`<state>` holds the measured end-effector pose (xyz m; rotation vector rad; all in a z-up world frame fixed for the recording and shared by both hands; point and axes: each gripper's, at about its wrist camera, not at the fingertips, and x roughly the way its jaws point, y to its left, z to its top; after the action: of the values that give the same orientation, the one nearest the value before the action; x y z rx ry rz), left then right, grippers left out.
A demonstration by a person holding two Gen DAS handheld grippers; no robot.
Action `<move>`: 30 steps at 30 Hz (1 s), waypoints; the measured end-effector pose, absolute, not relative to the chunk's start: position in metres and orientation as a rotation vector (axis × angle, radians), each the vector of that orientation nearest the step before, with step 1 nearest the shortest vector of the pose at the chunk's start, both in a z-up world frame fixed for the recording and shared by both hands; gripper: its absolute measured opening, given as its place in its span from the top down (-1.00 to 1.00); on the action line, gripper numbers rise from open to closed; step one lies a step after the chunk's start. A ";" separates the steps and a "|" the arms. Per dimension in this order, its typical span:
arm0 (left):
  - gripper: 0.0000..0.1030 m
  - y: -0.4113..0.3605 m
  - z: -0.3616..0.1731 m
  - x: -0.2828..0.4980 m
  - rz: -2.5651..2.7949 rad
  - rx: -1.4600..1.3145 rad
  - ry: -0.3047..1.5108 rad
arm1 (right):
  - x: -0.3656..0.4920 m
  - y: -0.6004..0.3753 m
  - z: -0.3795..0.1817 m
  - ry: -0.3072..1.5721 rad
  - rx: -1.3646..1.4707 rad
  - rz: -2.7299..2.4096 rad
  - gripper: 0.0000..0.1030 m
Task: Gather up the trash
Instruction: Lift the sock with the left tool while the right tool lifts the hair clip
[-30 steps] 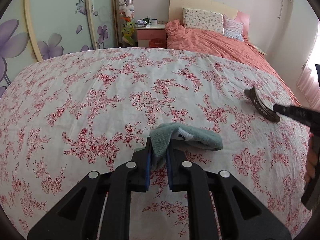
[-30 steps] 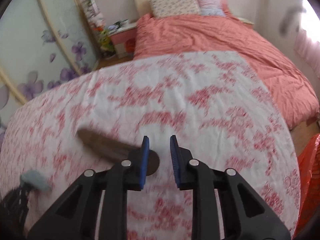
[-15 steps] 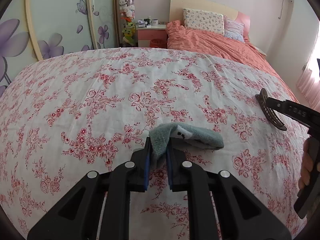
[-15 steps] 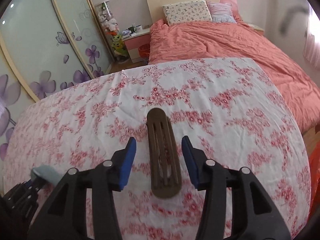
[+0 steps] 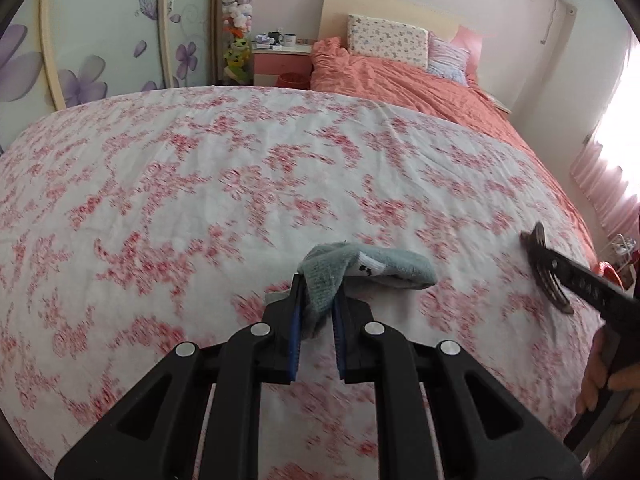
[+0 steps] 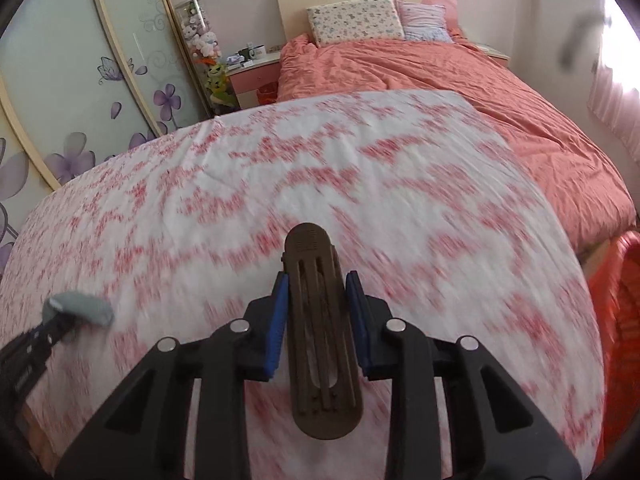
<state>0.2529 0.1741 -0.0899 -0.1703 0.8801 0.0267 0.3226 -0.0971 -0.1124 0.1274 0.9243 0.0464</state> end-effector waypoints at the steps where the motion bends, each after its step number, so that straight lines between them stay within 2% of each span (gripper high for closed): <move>1: 0.75 0.170 -0.090 0.250 0.014 -0.171 0.882 | 0.310 -0.102 -0.112 0.923 0.127 0.039 0.43; 5: 0.74 0.149 -0.090 0.236 -0.033 -0.168 0.894 | 0.275 -0.117 -0.114 0.914 0.127 0.006 0.42; 8: 0.36 0.140 -0.088 0.228 -0.056 -0.160 0.892 | 0.263 -0.120 -0.116 0.906 0.122 0.003 0.38; 10: 0.00 0.136 -0.087 0.226 -0.051 -0.147 0.884 | 0.262 -0.119 -0.116 0.905 0.117 0.005 0.37; 16: -0.35 0.127 -0.087 0.227 -0.025 -0.100 0.877 | 0.262 -0.118 -0.117 0.906 0.116 0.007 0.31; 24: -0.36 0.116 -0.096 0.251 -0.004 -0.018 0.893 | 0.262 -0.119 -0.117 0.907 0.121 0.014 0.27; 26: -0.28 0.116 -0.098 0.255 -0.004 -0.018 0.900 | 0.262 -0.117 -0.117 0.909 0.113 0.013 0.25; 30: 0.10 0.116 -0.098 0.262 -0.011 -0.058 0.907 | 0.262 -0.118 -0.117 0.908 0.115 0.017 0.24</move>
<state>0.2619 0.1157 -0.0983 -0.0585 0.9072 -0.0114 0.2625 -0.1176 -0.1168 0.1153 0.9084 0.0169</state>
